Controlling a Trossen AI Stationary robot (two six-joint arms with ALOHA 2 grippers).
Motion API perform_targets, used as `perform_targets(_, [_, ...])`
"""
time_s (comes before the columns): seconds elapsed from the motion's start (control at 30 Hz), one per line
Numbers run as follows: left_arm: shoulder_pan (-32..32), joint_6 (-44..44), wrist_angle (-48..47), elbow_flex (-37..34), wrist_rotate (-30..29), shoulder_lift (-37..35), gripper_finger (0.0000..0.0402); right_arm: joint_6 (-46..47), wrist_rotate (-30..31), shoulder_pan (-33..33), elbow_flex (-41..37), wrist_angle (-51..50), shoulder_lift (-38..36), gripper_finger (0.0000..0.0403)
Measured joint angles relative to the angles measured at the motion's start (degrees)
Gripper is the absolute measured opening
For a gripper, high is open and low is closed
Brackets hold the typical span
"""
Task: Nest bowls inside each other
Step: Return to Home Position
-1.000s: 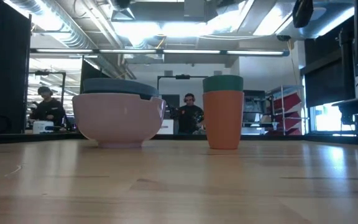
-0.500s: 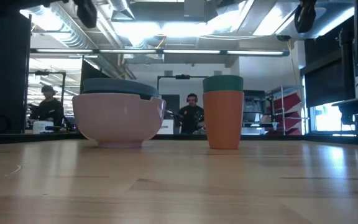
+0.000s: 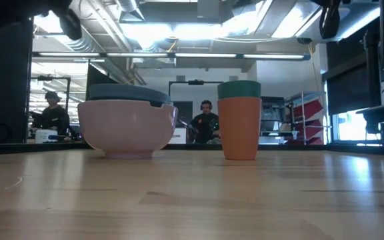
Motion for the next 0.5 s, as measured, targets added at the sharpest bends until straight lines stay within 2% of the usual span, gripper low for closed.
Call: perform_targets(0.5, [0.02, -0.92, 0.49, -9.26, -0.89, -15.30, 0.0000, 0.11, -2.46, 0.02, 0.02, -13.23, 0.32, 0.0000])
